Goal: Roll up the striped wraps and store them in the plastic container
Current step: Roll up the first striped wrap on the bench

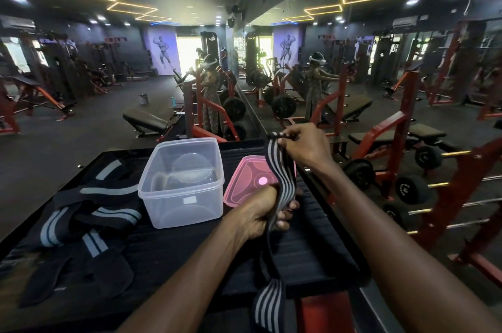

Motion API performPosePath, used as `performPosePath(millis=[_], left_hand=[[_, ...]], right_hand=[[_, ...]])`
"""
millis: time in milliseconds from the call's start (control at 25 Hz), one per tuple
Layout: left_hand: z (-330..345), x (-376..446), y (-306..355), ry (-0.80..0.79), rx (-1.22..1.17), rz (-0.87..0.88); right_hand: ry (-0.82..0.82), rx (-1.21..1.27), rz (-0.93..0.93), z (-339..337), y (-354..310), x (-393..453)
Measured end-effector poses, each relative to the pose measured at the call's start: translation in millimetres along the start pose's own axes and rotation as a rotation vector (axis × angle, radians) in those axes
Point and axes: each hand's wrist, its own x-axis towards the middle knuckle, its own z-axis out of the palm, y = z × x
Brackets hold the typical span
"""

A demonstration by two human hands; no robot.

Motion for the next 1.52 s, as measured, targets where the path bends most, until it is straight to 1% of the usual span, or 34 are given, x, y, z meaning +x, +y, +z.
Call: performPosePath(millis=[40,80,120,160,200,240,280,320,360,400,440,480,520,600,680,760,880,960,1000,1080,1200,1280,1400,1520], left_hand=[[2.8,-3.0,-3.0,-0.048,0.019,-0.022],[3.1,-3.2,-6.9,-0.086,0.076,-0.041],[2.6,-4.4,-9.6,-0.111,0.192,-0.046],[-1.3,-2.1,-11.5,-0.081,0.385,-0.026],[-7.2,0.0,-10.8,0.004,0.62,0.019],[-16.3,3.9,-8.5,0.143,0.841,0.077],[-25.6,7.4,-4.9,0.309,1.009,0.144],[-35.3,10.3,-0.2,0.489,1.082,0.222],[-44.2,11.7,4.6,0.643,1.051,0.298],[-52.8,14.8,9.5,0.722,0.93,0.356],[-56.7,15.7,16.5,0.713,0.755,0.403],[-57.5,17.4,22.6,0.625,0.572,0.419],[-55.7,16.4,28.1,0.516,0.442,0.415],[-51.3,15.5,30.7,0.392,0.359,0.373],[-48.2,16.8,26.7,0.352,0.284,0.308],[-45.9,17.3,20.2,0.313,0.182,0.188],[-45.1,17.4,14.9,0.148,-0.033,0.106],[-46.3,18.2,15.9,0.061,-0.07,0.105],[-47.7,19.6,15.8,0.05,-0.052,0.105],[-51.0,24.0,14.7,0.095,0.0,0.107],[-55.1,32.8,15.3,0.214,0.075,0.155],[-55.3,39.9,18.8,0.283,0.057,0.219],[-60.6,55.1,25.6,0.488,0.025,0.315],[-69.1,66.4,27.4,0.652,0.131,0.398]], right_hand=[[-0.002,-0.165,-0.017,1.7,4.6,0.2],[-0.024,-0.266,-0.018,4.0,7.1,1.3],[-0.066,-0.285,-0.025,5.0,7.9,1.9],[-0.156,-0.219,-0.031,4.6,8.3,2.0],[-0.271,-0.071,-0.025,5.3,10.4,3.1],[-0.382,0.091,0.007,6.4,13.4,2.7],[-0.446,0.177,0.026,6.9,17.5,2.3],[-0.462,0.208,0.018,6.9,21.8,1.0],[-0.452,0.214,0.005,8.3,26.0,-0.9],[-0.442,0.238,-0.003,11.3,29.9,-2.9],[-0.437,0.272,-0.013,13.1,30.9,-5.5],[-0.437,0.318,-0.015,15.7,31.8,-6.5],[-0.449,0.366,-0.007,17.2,30.3,-7.7],[-0.454,0.367,0.015,20.5,25.7,-6.3],[-0.393,0.324,0.026,26.2,23.9,-1.0],[-0.321,0.342,0.081,31.8,26.9,5.1],[-0.273,0.417,0.16,35.8,32.7,11.0],[-0.245,0.515,0.214,36.3,33.9,12.8],[-0.249,0.578,0.244,36.6,34.8,13.7],[-0.313,0.695,0.302,37.4,36.5,14.2],[-0.438,0.789,0.331,42.0,41.5,15.4],[-0.458,0.821,0.33,47.8,44.5,16.3],[-0.46,0.877,0.34,56.1,47.2,14.0],[-0.496,0.967,0.362,62.0,56.4,12.2]])
